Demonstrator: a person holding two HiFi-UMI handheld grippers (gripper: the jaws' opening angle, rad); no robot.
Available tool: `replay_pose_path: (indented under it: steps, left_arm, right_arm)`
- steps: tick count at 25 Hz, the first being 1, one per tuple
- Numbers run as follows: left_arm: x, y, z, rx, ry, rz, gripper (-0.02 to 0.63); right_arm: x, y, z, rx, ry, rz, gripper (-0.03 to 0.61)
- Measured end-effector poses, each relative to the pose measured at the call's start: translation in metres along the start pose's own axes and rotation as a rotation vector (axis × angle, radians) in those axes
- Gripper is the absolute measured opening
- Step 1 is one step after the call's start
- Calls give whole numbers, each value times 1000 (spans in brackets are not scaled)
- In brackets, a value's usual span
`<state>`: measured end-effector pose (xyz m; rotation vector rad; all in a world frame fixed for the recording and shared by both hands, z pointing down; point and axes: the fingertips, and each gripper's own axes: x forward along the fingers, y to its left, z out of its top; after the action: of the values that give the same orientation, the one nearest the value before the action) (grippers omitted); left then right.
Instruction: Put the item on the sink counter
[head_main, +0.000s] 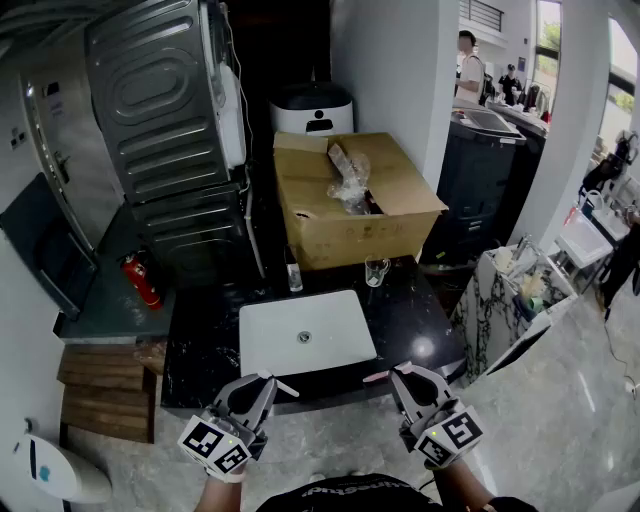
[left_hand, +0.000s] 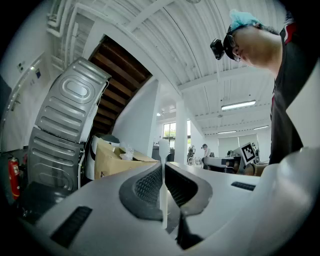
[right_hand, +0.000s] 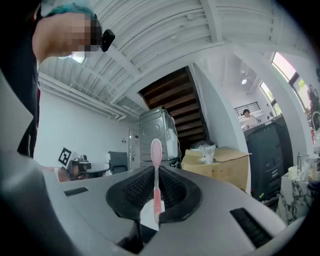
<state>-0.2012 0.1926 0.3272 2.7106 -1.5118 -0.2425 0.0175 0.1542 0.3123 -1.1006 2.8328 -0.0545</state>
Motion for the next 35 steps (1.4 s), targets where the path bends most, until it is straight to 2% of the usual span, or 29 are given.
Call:
replay_pose_path:
  steps: [7,12,22,35]
  left_arm:
    - [5,2,-5,-7,2,-2,26]
    - [7,1,-3,19,11,-3,26]
    - [23,-11,-10,8,20,-14,26]
    - [65,-58,-17,6,13,-15,26]
  right_arm:
    - [3,0,8,-1,-38,8,58]
    - [5,-2,7,-18,-28,9,57]
    - [-5,-18,9,18,-40,5,57]
    - [-57,-66,-4,3,-1,1,57]
